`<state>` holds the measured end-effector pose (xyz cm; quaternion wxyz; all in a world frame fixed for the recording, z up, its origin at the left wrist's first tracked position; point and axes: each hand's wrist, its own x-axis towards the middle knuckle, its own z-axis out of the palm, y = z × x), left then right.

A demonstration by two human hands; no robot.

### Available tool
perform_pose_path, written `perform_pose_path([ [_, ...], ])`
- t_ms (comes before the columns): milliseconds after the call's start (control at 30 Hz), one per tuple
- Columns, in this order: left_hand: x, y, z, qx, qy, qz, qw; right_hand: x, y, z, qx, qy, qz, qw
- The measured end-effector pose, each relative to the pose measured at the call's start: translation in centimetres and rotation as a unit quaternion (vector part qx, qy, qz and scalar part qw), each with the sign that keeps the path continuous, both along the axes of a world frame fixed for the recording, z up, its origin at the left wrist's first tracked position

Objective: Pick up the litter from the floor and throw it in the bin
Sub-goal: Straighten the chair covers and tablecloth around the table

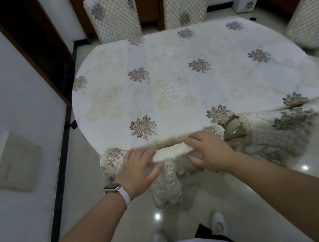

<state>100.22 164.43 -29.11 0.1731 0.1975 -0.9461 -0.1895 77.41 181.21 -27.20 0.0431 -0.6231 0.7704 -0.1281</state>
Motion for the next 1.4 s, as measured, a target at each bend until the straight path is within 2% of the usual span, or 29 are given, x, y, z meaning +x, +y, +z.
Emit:
perform_pose_path([
  [267, -5.3, 3.7, 2.2, -0.01, 0.032, -0.104, 0.994, -1.0, 5.1, 1.1, -0.023, 0.048, -0.062, 0.997],
  [600, -15.3, 10.6, 2.9, -0.03, 0.014, -0.128, 0.991, -10.3, 13.4, 2.8, -0.021, 0.105, -0.131, 0.986],
  [900, -27.4, 18.7, 3.0, -0.031, -0.03, -0.135, 0.99, -20.3, 21.9, 1.7, -0.049, 0.105, -0.14, 0.983],
  [1067, -31.8, 22.2, 2.8, -0.036, -0.029, -0.144, 0.989, -24.6, 25.3, 1.4, -0.022, 0.092, -0.157, 0.983],
  [1400, -37.1, 22.7, 1.2, -0.011, -0.05, -0.147, 0.988, -28.6, 26.2, 0.6, -0.01, 0.077, -0.185, 0.98],
])
